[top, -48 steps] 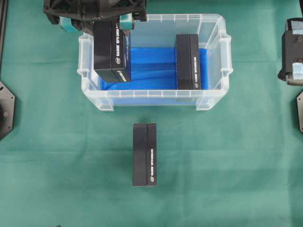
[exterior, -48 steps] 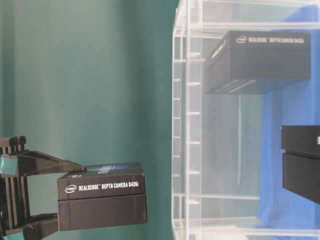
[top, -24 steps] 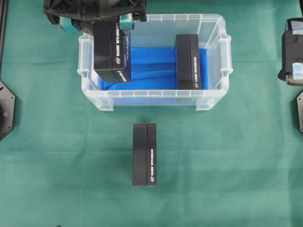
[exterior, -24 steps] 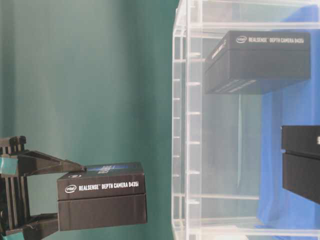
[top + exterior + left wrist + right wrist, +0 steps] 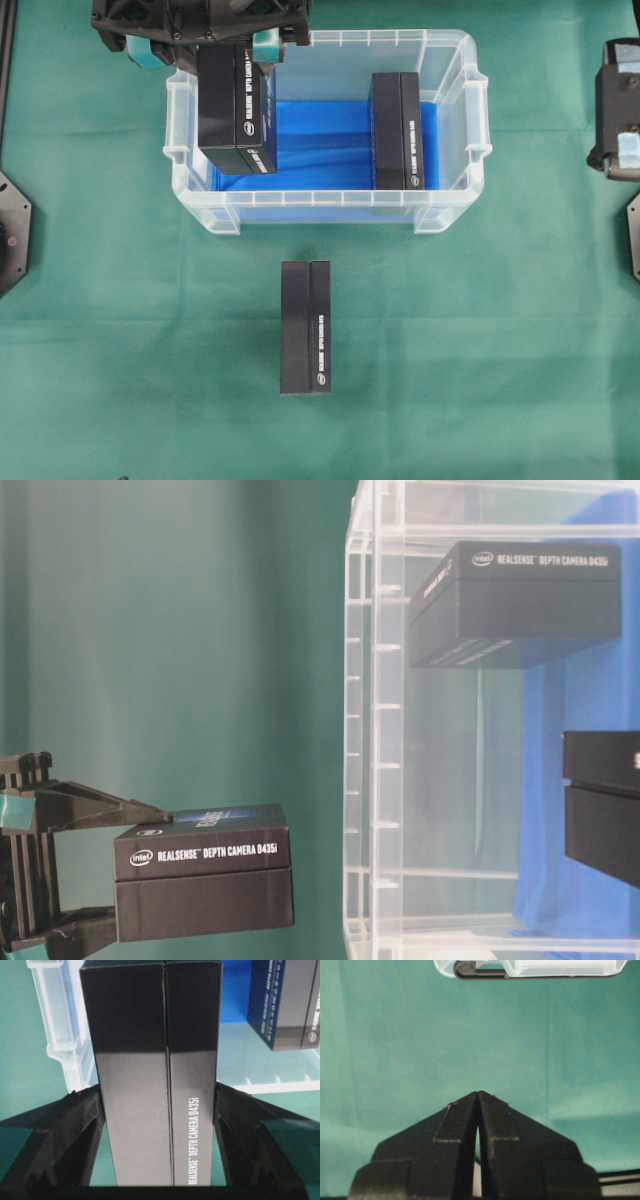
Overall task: Take the box out of the case with the left arm.
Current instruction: 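Lift the left box up out of the case with the left gripper, then carry the box forward and lower it left of the middle box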
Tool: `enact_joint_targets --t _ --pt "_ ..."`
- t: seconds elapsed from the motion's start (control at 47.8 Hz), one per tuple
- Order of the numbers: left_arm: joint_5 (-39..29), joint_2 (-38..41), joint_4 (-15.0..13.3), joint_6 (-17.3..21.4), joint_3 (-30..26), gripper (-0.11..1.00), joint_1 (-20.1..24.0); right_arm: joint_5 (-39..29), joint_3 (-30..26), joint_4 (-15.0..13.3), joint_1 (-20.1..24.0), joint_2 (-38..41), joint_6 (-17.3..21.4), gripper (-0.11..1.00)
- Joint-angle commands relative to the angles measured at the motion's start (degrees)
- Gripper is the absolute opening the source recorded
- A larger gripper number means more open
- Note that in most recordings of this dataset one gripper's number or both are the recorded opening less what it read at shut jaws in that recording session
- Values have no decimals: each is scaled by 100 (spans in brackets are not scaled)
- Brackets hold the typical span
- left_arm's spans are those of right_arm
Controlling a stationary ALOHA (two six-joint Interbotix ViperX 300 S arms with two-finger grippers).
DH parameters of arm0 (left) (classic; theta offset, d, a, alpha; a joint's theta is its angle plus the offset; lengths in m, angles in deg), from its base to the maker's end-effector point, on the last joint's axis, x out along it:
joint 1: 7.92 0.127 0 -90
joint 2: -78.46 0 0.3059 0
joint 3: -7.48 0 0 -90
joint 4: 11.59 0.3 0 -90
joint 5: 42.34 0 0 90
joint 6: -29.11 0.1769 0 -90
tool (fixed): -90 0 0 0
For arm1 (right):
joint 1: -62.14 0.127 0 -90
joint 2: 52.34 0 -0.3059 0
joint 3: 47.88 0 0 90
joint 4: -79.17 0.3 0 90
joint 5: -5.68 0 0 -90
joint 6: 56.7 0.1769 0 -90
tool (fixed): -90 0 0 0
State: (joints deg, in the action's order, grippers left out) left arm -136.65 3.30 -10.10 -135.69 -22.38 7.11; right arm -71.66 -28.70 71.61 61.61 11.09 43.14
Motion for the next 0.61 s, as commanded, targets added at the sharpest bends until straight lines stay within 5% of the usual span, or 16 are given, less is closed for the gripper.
enact_joint_targets --t 0.0,0.293,0.586 --pt "9 -237 9 9 -123 60 26 18 -53 -9 0 -9 18 3" --pt "-132 -281 9 -237 -114 60 -404 35 -53 -18 0 -9 9 3" --pt "-211 -281 44 -1169 -53 60 -1301 44 -53 -26 0 0 -18 3"
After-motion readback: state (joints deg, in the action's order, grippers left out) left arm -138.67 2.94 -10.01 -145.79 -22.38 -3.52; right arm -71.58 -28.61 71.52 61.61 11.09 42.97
